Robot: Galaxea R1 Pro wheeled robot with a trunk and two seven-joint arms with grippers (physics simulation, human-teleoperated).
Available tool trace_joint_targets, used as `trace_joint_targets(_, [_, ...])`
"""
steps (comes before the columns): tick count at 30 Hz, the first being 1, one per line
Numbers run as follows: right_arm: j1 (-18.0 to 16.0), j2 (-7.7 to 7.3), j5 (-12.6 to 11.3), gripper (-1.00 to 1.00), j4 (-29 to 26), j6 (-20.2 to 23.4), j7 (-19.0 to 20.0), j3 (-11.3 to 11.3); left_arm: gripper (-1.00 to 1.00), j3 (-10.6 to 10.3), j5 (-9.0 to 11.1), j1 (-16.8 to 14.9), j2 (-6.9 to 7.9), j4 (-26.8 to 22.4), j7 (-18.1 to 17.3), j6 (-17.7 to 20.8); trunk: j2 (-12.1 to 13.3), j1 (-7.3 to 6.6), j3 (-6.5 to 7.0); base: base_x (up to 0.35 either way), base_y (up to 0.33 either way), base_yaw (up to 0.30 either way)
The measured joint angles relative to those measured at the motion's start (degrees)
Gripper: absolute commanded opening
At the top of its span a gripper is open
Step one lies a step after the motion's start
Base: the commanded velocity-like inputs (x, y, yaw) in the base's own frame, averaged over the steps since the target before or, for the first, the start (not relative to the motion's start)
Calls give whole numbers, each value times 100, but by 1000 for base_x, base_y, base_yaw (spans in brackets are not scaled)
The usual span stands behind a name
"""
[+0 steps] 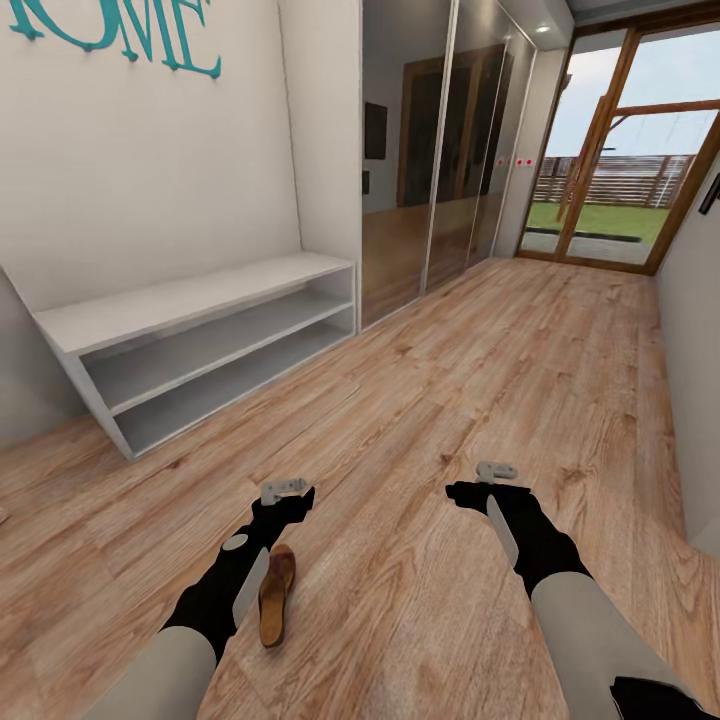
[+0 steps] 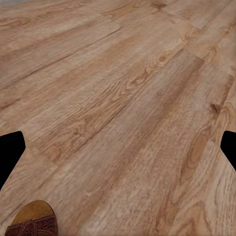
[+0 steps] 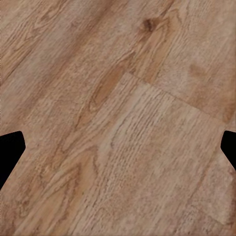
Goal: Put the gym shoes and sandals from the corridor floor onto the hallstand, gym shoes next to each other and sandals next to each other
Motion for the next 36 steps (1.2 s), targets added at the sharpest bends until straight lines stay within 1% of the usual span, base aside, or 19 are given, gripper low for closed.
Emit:
trace_joint_targets(8, [0,10,-27,100,-62,28,3,4,100,13,-7,0,13,8,23,8,0,0,0,0,0,0])
trace_joint_targets(10, [0,5,-43,100,-159,49,11,-7,100,22,-8,0,20,27,27,8,0,0,0,0,0,0])
trace_joint_targets(12, [0,6,-47,100,-352,54,12,-2,100,27,-8,0,23,35,28,8,0,0,0,0,0,0])
trace_joint_targets(15, [0,10,-48,100,-826,58,10,7,100,33,-8,0,35,41,35,8,0,0,0,0,0,0])
trace_joint_targets(16, [-1,11,-47,100,-1123,59,10,4,100,35,-11,0,59,43,34,6,0,-1,1,0,0,0])
trace_joint_targets(17, [0,11,-36,100,-1277,59,10,3,100,36,-13,0,92,43,32,4,0,0,0,0,0,0])
trace_joint_targets(19, [0,12,-20,100,-1418,59,10,2,100,34,-16,0,132,82,32,2,-2,5,-44,0,0,0])
trace_joint_targets(20, [1,12,-14,100,-1509,59,10,1,100,36,-21,1,170,211,35,1,-3,8,-69,0,0,0])
trace_joint_targets(25, [1,12,-12,100,-1573,59,10,0,100,41,-24,1,295,603,161,-17,-10,21,-217,0,0,0])
trace_joint_targets(28, [1,12,-11,100,-1578,60,10,0,100,43,-24,1,324,734,188,-100,-14,29,-310,0,0,0])
trace_joint_targets(32, [1,12,-11,100,-1579,60,10,1,100,49,-17,2,341,1015,204,-456,-19,39,-436,0,0,0])
trace_joint_targets(36, [1,12,-11,100,-1580,60,10,1,100,48,-14,1,343,1125,209,-560,-25,49,-562,0,0,0])
